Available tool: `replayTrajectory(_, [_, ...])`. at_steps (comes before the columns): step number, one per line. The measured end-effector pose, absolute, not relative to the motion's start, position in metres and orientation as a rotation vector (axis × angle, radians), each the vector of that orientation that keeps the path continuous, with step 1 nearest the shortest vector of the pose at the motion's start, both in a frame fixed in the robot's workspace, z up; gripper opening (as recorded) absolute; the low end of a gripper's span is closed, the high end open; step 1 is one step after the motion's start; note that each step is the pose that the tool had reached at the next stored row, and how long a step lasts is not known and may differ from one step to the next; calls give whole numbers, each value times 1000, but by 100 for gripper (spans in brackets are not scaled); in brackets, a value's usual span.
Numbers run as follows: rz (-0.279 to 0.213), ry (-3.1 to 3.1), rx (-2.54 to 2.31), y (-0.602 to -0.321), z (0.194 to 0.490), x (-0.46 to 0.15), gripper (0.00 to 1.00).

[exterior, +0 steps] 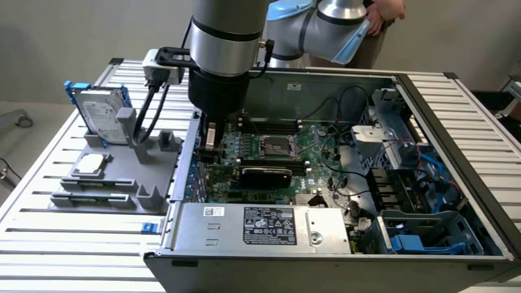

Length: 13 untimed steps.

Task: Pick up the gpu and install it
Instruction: 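Press down on the gpu until it lock into place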

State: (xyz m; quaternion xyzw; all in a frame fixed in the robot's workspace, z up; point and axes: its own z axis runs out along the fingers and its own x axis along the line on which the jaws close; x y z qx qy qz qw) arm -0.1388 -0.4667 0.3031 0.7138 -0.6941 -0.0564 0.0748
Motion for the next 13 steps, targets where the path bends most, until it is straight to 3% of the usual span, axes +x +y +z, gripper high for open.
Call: replayTrajectory(13, [-171,-2084,2138,-466,304,-139,11])
